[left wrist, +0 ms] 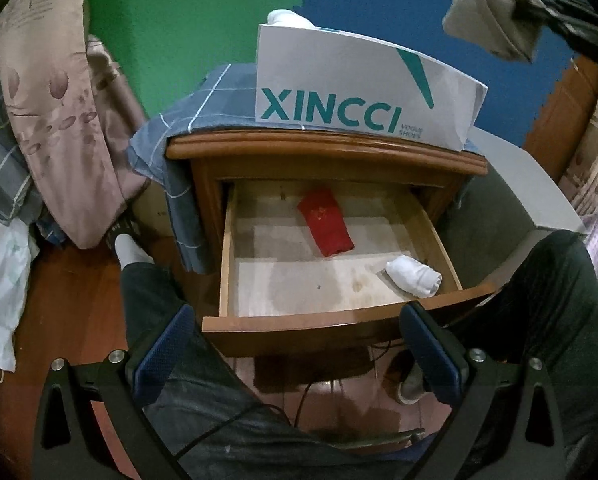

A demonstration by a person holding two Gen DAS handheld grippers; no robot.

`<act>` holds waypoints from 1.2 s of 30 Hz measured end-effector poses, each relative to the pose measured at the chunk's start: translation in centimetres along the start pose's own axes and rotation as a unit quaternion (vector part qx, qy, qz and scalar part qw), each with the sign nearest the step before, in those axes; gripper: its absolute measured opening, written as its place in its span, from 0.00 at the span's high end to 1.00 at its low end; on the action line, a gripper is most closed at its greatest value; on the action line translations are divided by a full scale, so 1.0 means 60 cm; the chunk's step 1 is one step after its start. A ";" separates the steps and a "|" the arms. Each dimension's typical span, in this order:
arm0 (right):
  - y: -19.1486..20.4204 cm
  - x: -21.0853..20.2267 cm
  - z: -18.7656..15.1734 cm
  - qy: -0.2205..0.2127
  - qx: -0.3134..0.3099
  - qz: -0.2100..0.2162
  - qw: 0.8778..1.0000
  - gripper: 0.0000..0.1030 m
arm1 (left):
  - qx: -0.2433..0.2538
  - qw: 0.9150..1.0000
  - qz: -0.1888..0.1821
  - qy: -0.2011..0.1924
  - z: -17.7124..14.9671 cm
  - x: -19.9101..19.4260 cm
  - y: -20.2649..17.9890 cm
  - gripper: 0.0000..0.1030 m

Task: Take underwear out of drawer
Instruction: 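Carry the patterned garment over the box and open the right gripper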

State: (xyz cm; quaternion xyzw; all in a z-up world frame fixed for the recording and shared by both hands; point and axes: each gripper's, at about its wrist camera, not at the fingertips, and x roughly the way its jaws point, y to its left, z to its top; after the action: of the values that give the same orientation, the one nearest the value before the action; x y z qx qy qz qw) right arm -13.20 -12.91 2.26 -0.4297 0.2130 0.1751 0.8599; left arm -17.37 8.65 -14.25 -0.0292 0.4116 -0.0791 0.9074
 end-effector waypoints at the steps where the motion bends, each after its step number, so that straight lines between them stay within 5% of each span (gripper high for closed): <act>1: -0.018 0.010 0.003 0.002 0.017 0.002 1.000 0.82 | -0.001 1.000 0.000 -0.001 0.000 -0.001 0.002 0.02; 13: -0.080 0.225 -0.025 0.061 0.161 0.041 0.984 0.82 | -0.012 1.000 0.009 0.004 -0.004 -0.001 0.021 0.02; 25: -0.052 0.333 -0.072 0.106 0.190 0.058 0.974 0.82 | 0.000 0.999 0.028 0.028 -0.007 0.016 0.016 0.02; 29: -0.048 0.350 -0.083 0.113 0.197 0.088 0.970 0.72 | 0.018 0.998 0.039 0.039 -0.007 0.027 0.001 0.02; 30: -0.051 0.343 -0.086 0.102 0.207 0.093 0.969 0.69 | 0.025 0.998 0.041 0.040 -0.005 0.030 -0.005 0.02; 32: -0.062 0.317 -0.093 0.069 0.226 0.081 0.968 0.47 | 0.041 0.997 0.043 0.042 -0.002 0.036 -0.019 0.02; 36: -0.102 0.192 -0.121 -0.076 0.270 0.017 0.960 0.27 | 0.075 0.996 0.036 0.037 0.017 0.053 -0.051 0.02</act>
State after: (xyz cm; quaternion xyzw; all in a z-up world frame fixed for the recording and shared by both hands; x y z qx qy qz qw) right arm -2.06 -20.93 -3.53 -0.1637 0.1934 0.1578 0.9544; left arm -14.90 5.07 -15.61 0.0565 0.4391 -0.0783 0.8932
